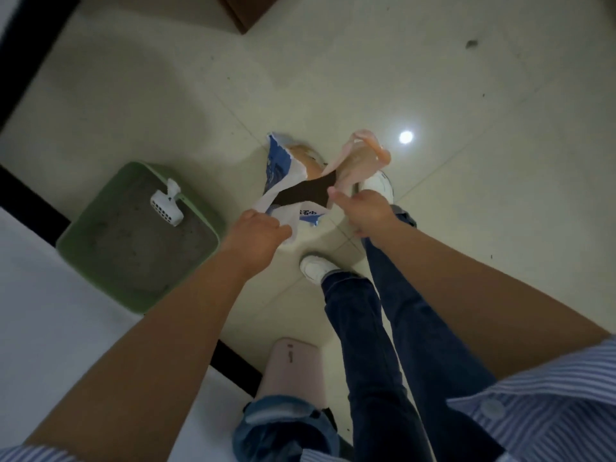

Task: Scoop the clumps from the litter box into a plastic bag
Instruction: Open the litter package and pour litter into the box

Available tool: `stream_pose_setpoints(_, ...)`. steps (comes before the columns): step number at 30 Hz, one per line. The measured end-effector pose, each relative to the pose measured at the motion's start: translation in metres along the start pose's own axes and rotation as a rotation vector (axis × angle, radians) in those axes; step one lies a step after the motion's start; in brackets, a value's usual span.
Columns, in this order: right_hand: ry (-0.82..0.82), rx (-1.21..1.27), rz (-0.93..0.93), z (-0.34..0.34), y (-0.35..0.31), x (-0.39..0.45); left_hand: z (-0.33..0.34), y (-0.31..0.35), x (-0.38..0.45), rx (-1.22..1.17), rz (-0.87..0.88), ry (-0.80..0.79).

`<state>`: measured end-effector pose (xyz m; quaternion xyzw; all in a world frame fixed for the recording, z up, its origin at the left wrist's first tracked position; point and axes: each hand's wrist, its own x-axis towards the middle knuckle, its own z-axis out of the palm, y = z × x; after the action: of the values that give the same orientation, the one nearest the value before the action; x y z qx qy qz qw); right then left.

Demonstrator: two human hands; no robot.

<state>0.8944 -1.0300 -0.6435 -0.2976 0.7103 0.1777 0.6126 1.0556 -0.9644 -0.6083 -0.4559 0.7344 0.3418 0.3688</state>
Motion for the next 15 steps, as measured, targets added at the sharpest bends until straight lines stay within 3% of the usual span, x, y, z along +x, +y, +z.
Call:
stream_pose_setpoints(6, -0.140, -0.005, 0.053, 0.018, -0.010, -0.003, -0.013, -0.013, 0.003, -0.131, 0.066, 0.360)
stream_pose_setpoints(9, -0.137, 0.069, 0.166, 0.010, 0.007, -0.008, -0.031, -0.008, 0.014, -0.118, -0.026, 0.457)
stream_pose_setpoints(12, -0.165, 0.300, 0.265, 0.006, 0.020, -0.017, -0.050, 0.005, 0.030, -0.185, -0.264, 0.316)
stream_pose_setpoints(15, -0.244, 0.485, 0.310, 0.014, 0.021, -0.021, -0.058, 0.014, 0.043, -0.156, -0.317, 0.187)
